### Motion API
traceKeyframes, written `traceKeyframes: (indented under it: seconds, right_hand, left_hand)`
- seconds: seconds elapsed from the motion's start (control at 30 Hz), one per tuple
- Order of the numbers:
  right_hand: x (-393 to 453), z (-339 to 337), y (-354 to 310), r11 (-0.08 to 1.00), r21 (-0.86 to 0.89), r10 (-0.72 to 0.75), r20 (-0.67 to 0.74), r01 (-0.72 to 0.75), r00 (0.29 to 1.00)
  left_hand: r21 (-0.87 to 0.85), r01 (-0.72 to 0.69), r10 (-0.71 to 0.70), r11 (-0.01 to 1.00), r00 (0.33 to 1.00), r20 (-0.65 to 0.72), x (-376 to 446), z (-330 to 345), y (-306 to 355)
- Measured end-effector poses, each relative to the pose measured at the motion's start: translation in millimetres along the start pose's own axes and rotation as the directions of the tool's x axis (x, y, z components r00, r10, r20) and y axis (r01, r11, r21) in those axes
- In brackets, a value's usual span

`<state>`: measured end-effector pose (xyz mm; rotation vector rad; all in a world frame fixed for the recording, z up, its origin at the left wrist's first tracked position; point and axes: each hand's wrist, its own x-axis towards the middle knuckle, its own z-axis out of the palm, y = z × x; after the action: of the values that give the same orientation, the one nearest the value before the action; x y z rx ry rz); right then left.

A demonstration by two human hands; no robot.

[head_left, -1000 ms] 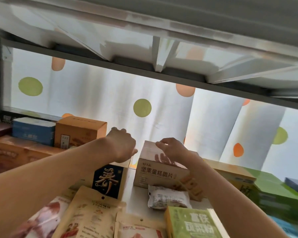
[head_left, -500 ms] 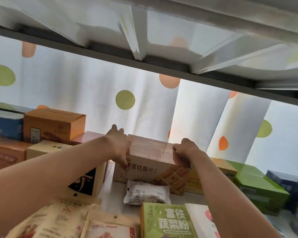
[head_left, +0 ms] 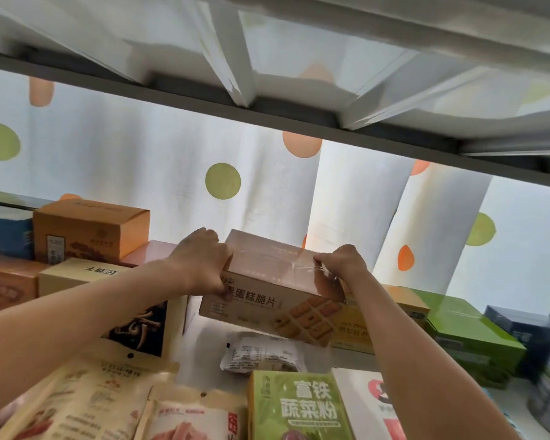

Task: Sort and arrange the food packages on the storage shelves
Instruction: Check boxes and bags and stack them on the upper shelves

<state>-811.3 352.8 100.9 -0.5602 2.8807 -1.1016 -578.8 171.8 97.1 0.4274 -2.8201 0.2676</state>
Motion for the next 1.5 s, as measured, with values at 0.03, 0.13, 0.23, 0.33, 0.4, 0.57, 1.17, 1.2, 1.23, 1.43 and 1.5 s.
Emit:
traceKeyframes:
  seconds: [0.03, 0.13, 0.23, 0.33, 0.4, 0.57, 1.17, 1.2, 1.23, 1.43, 1.5]
  right_hand:
    - [-1, -2, -2, 0.999, 0.042, -0.006, -0.036, 0.007, 0.999]
    - [-10, -15, -11, 0.993, 0.100, -0.048, -0.119, 0.060, 0.992]
    - [-21, -33, -23, 0.947, 0.313, -0.010, -0.186, 0.069, 0.983]
    - [-33, -50, -31, 0.799, 0.601, 0.047, -0.102, 0.024, 0.994]
    - [-43, -59, -32, 0.619, 0.782, -0.031, 0.122, -0.077, 0.992]
    - [-78, -72, -21, 0.299, 0.933, -0.459, 0.324, -0.199, 0.827]
    - [-254, -81, -1, 0.130, 0.975, -0.322, 0.215, -0.182, 0.922]
    - [-269, -81, -1, 0.172, 0.973, -0.323, 0.202, -0.152, 0.924]
    - [-285, -81, -1, 0.210, 0.971, -0.312, 0.180, -0.118, 0.933]
    - [-388, -80, 5, 0.252, 0.967, -0.154, -0.007, 0.046, 0.988]
    - [-425, -84, 10, 0.288, 0.951, -0.085, -0.090, 0.111, 0.992]
  left_hand:
    - [-0.010, 0.003, -0.003, 1.000, 0.999, -0.036, -2, -5, -2]
    - [-0.045, 0.023, -0.028, 0.999, 0.992, -0.120, -6, -26, -10]
    - [-0.112, 0.045, -0.070, 0.993, 0.969, -0.235, -16, -48, -15]
    - [-0.183, 0.025, -0.096, 0.983, 0.916, -0.390, -29, -65, -13]
    - [-0.277, -0.002, -0.136, 0.961, 0.867, -0.479, -39, -73, -8]
    - [-0.450, -0.046, -0.246, 0.892, 0.785, -0.568, -60, -86, 10]
    - [-0.857, -0.378, -0.474, 0.351, 0.718, -0.510, -177, -115, 78]
    - [-0.860, -0.392, -0.480, 0.326, 0.715, -0.508, -189, -117, 79]
    - [-0.864, -0.401, -0.489, 0.305, 0.713, -0.503, -199, -119, 79]
    - [-0.894, -0.420, -0.449, 0.156, 0.776, -0.443, -269, -134, 82]
    - [-0.901, -0.421, -0.434, 0.103, 0.796, -0.421, -296, -139, 85]
